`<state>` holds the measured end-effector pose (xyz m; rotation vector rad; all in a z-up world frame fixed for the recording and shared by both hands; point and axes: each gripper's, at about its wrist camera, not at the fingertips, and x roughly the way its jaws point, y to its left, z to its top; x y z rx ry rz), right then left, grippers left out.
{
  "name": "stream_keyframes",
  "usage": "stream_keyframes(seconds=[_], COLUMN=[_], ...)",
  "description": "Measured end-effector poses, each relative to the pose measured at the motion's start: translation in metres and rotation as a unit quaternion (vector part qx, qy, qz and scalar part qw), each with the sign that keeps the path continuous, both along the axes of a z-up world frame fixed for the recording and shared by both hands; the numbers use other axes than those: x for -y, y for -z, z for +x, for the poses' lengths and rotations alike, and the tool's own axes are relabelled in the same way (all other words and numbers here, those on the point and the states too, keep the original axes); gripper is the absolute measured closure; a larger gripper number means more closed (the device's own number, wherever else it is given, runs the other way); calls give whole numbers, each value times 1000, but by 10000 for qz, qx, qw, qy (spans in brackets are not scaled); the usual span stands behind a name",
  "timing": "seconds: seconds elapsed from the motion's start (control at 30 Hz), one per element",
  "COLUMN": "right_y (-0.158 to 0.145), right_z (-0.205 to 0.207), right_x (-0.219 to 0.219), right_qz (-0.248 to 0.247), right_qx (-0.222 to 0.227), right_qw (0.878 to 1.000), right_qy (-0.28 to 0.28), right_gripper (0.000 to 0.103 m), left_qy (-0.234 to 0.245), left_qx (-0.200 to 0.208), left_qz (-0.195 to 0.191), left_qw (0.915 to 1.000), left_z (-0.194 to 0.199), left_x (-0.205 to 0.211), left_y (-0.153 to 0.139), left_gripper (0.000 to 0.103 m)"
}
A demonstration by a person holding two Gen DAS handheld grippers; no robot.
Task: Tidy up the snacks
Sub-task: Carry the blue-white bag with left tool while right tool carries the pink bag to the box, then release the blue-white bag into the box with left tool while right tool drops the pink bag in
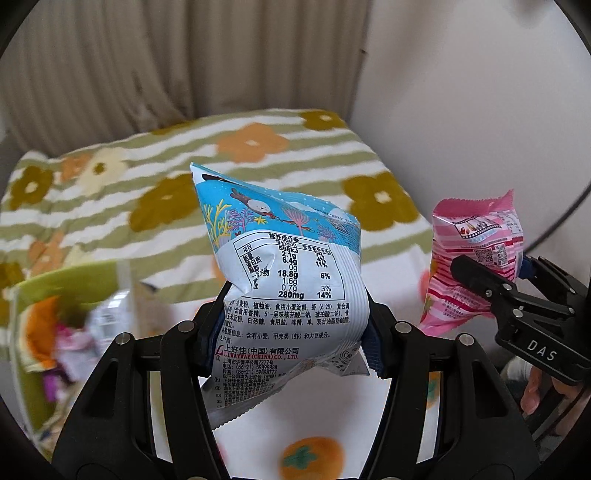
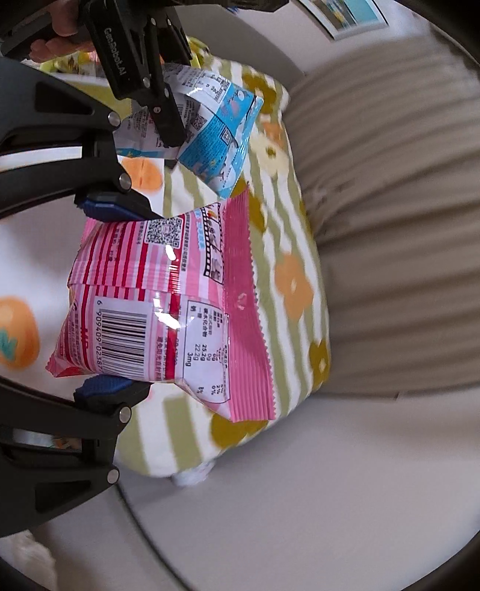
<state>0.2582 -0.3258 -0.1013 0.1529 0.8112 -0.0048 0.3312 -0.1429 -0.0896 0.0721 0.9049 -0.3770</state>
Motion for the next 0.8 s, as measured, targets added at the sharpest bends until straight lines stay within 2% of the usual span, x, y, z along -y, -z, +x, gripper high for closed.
stream_keyframes(seconds=[0.17,0.4,0.53,0.63,0.73,0.8], right_y=[-20,-34,-31,-26,-20,-15], right_z=[16,33,45,53,58,60], right_x=[-72,-173,-227,-251,-276,-289], right_qz=[180,365,493,482,444,418], right_qx=[219,347,251,172,54,-30], right_qw=[9970,9862,9796,9765,9748,9743], right_qy=[-717,-1579,-1934,-2094,-2187,-2211], right_gripper=[42,42,42,42,42,42], left_qy=[-603,-1308,-1613,-1745,-1710,-1643], left_qx=[104,86,5,-136,-340,-448], left_qz=[92,161,132,101,41,35], left_qw=[9981,9912,9868,9845,9847,9854], left_z=[-2,-14,-16,-15,-14,-13], left_x=[-82,-192,-248,-282,-304,-311], left_y=[-22,-30,-24,-14,1,9], left_gripper=[47,47,47,47,47,42])
